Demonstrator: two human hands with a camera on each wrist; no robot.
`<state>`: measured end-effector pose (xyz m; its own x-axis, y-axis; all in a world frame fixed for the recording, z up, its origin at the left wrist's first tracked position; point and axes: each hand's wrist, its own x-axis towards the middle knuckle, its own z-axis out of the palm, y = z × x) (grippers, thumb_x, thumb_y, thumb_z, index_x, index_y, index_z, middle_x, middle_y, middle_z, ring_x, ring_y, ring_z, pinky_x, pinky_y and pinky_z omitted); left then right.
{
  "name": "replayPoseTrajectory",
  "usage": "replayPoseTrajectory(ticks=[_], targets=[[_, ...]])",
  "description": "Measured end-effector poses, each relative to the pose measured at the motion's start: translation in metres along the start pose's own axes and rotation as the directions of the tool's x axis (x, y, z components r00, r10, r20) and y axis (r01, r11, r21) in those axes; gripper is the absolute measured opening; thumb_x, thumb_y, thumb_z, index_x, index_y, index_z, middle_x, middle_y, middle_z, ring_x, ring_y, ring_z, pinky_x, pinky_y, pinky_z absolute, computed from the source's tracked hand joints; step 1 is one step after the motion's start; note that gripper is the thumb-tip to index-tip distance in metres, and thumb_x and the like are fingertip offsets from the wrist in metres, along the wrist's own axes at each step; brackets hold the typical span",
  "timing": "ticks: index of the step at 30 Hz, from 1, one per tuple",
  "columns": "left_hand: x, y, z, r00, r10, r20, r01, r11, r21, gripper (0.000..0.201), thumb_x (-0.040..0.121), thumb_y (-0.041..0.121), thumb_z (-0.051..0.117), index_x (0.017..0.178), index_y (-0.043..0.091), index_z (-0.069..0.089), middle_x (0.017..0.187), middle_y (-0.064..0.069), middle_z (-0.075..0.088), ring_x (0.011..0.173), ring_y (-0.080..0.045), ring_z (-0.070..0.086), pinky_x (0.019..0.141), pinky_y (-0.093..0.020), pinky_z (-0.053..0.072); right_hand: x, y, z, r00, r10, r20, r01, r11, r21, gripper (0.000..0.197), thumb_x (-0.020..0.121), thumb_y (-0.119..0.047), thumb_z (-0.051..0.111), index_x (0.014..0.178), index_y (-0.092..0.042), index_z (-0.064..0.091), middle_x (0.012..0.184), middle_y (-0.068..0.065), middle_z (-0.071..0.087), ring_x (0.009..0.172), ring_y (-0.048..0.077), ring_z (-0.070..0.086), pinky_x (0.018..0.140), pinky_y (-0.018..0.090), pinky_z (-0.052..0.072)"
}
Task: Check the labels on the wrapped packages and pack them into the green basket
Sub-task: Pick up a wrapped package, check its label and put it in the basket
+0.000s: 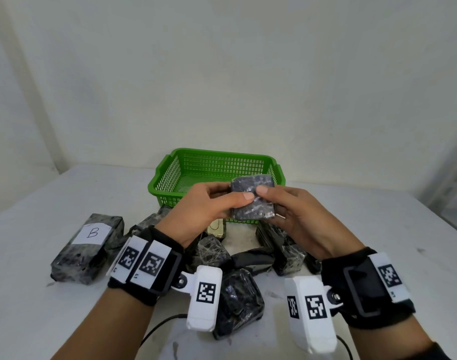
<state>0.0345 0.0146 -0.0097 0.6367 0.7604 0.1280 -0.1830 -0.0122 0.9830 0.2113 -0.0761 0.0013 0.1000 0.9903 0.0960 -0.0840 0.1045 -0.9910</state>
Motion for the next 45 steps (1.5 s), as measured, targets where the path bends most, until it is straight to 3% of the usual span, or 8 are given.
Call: replayPoseTrajectory(ticks=[6,13,23,29,34,38,40,45], targets=[[-0.003,0.001,0.002,0.999,-0.006,0.051,0.009,0.997,-0.07,0.039,0.078,0.019,0.073,0.114,0.003,0.069,0.115,-0.014,0.073,0.107,-0.024,0.07,0.09,-0.03,0.058,-0.001,0.0,-0.001,0.997,-0.013,-0.076,0.013,1.0,0.0,0.048,0.077,-0.037,0.076,0.111,-0.003,0.077,0.11,0.014,0.08,0.101,0.02,0.076,0.083,0.025,0.06],[0.0,0.007,0.003,0.998,-0.005,0.057,0.01,0.996,-0.088,0.035,0.084,0.026,0.073,0.111,0.004,0.069,0.114,-0.013,0.074,0.103,-0.022,0.072,0.09,-0.028,0.058,0.004,0.002,-0.002,0.997,-0.005,-0.071,0.003,1.0,-0.017,0.055,0.076,-0.022,0.087,0.125,-0.004,0.071,0.12,0.009,0.078,0.117,0.022,0.072,0.11,0.038,0.052],[0.002,0.008,-0.001,0.998,-0.008,0.07,0.014,0.996,-0.09,0.033,0.081,0.019,0.075,0.111,0.006,0.07,0.117,-0.011,0.073,0.111,-0.022,0.07,0.098,-0.032,0.055,0.009,-0.001,-0.002,0.997,-0.02,-0.079,0.019,1.0,-0.004,0.048,0.077,-0.034,0.075,0.114,-0.004,0.075,0.115,0.012,0.079,0.105,0.018,0.074,0.089,0.024,0.059],[0.007,0.006,-0.003,1.0,0.005,0.024,-0.003,0.997,-0.073,0.034,0.077,0.019,0.071,0.108,0.006,0.071,0.114,-0.01,0.074,0.108,-0.021,0.071,0.097,-0.033,0.056,0.011,0.0,-0.003,0.999,-0.005,-0.048,0.006,1.0,0.014,0.05,0.074,-0.021,0.078,0.121,-0.004,0.071,0.116,0.007,0.079,0.105,0.014,0.076,0.086,0.02,0.059],[0.007,0.006,-0.005,0.999,0.021,0.03,-0.019,0.998,-0.067,0.046,0.072,0.016,0.078,0.114,0.0,0.068,0.116,-0.013,0.073,0.112,-0.025,0.069,0.097,-0.035,0.056,0.01,-0.002,-0.003,0.998,-0.014,-0.057,0.015,1.0,0.02,0.048,0.078,-0.005,0.077,0.125,-0.002,0.067,0.116,0.008,0.079,0.105,0.016,0.076,0.088,0.021,0.06],[0.012,0.002,-0.01,0.995,0.079,-0.068,-0.074,0.994,0.074,0.077,0.05,0.024,0.088,0.122,0.008,0.064,0.119,-0.005,0.073,0.115,-0.019,0.067,0.106,-0.043,0.049,0.009,-0.001,-0.004,0.997,0.071,-0.038,-0.071,0.997,0.005,0.044,0.086,-0.041,0.076,0.125,-0.02,0.074,0.127,0.006,0.075,0.119,0.026,0.07,0.105,0.039,0.055],[0.011,0.0,-0.012,0.994,0.099,-0.035,-0.094,0.986,0.136,0.087,0.049,0.021,0.091,0.129,0.01,0.059,0.126,-0.002,0.069,0.121,-0.016,0.064,0.108,-0.045,0.047,0.007,-0.003,-0.003,0.988,0.146,-0.058,-0.144,0.989,0.047,0.039,0.086,-0.05,0.07,0.114,-0.024,0.078,0.124,0.013,0.074,0.111,0.031,0.071,0.102,0.046,0.057],[0.006,-0.001,-0.01,0.997,0.056,0.054,-0.063,0.987,0.147,0.089,0.054,0.015,0.094,0.134,0.015,0.057,0.135,0.003,0.063,0.127,-0.016,0.059,0.104,-0.045,0.05,0.007,0.001,-0.004,0.975,0.189,-0.114,-0.191,0.982,-0.001,0.028,0.097,-0.03,0.068,0.114,-0.009,0.074,0.107,0.013,0.078,0.091,0.028,0.071,0.083,0.04,0.062]])
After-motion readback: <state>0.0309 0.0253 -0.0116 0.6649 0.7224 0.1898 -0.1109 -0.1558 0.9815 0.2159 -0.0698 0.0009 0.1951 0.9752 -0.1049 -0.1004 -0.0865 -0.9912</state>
